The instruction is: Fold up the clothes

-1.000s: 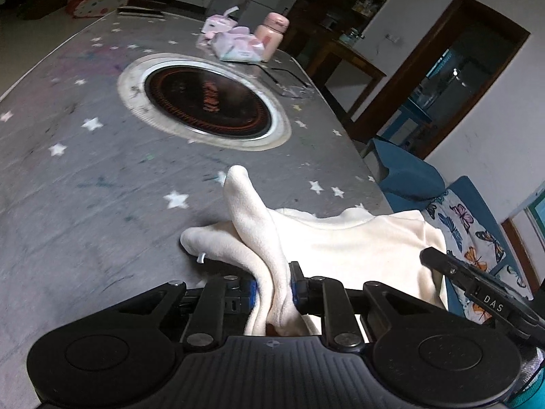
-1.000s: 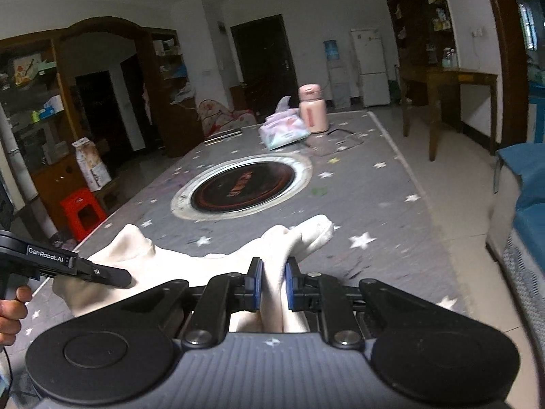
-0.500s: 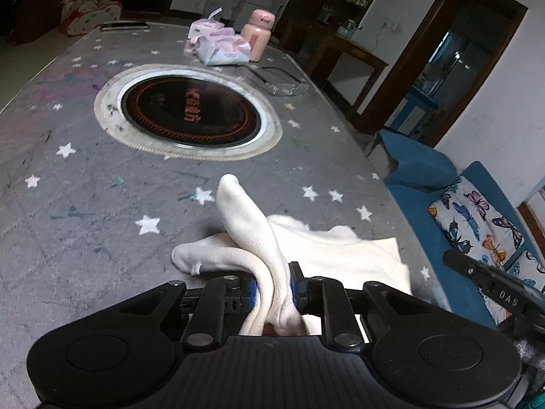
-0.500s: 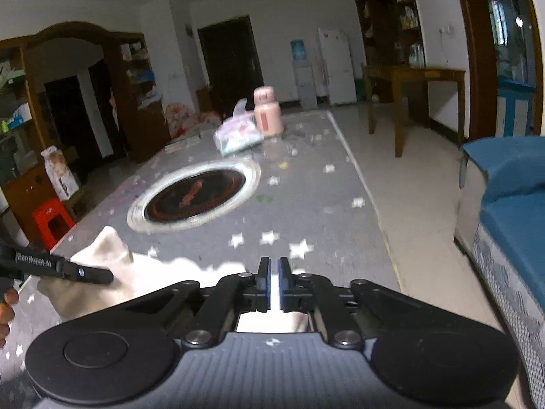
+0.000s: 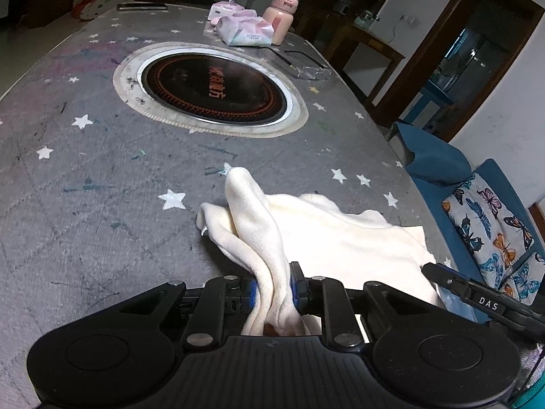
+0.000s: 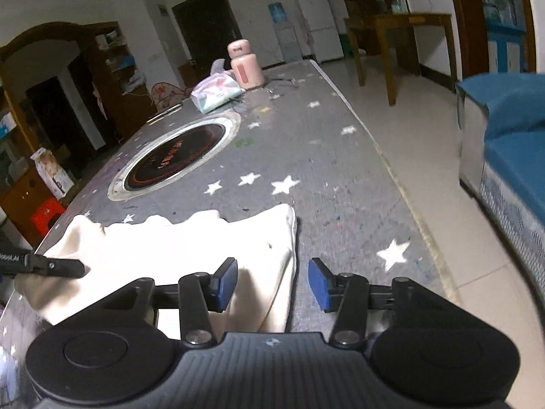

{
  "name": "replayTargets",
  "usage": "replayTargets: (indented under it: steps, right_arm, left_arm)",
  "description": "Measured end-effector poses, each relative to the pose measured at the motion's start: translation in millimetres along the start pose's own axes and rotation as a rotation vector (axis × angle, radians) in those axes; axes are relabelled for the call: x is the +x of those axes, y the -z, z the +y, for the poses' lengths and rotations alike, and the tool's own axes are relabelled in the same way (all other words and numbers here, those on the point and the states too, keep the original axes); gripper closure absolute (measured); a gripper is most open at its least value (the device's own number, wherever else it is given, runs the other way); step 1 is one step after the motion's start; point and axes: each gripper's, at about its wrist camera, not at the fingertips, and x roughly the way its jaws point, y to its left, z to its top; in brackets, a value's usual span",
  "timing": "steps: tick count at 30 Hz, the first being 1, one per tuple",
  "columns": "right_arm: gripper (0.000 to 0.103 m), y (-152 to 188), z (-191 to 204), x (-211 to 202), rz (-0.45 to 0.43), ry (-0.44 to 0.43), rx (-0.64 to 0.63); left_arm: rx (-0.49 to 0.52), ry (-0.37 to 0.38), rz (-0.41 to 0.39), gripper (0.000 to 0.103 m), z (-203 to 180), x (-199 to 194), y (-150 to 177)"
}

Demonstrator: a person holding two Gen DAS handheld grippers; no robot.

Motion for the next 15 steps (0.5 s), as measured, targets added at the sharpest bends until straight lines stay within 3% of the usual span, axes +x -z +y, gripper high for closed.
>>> replayTargets:
  steps: [4,7,10,15]
  right_arm:
    - [0.057,2,4,4,-0.008,-0.038,0.0]
    - [0.08,3,11,7,0.001,-0.052,-0.015]
    - [0.089,2,14,4,-0.006,-0.055,-0.016]
    - [0.091,-4,19,-13,-0.042,-0.05,-0.039]
  left_arm:
    - [-0.002,-0.006,0.004,0.084,1,3,1]
    - [-0.001,-0.009,0.002,0.084,-1,3,0]
    - [0.009,-0.006,-0.005,0.084,-3,0,-1]
    - [0.023,0.006,-0.024,0.085,-10,-6,-6]
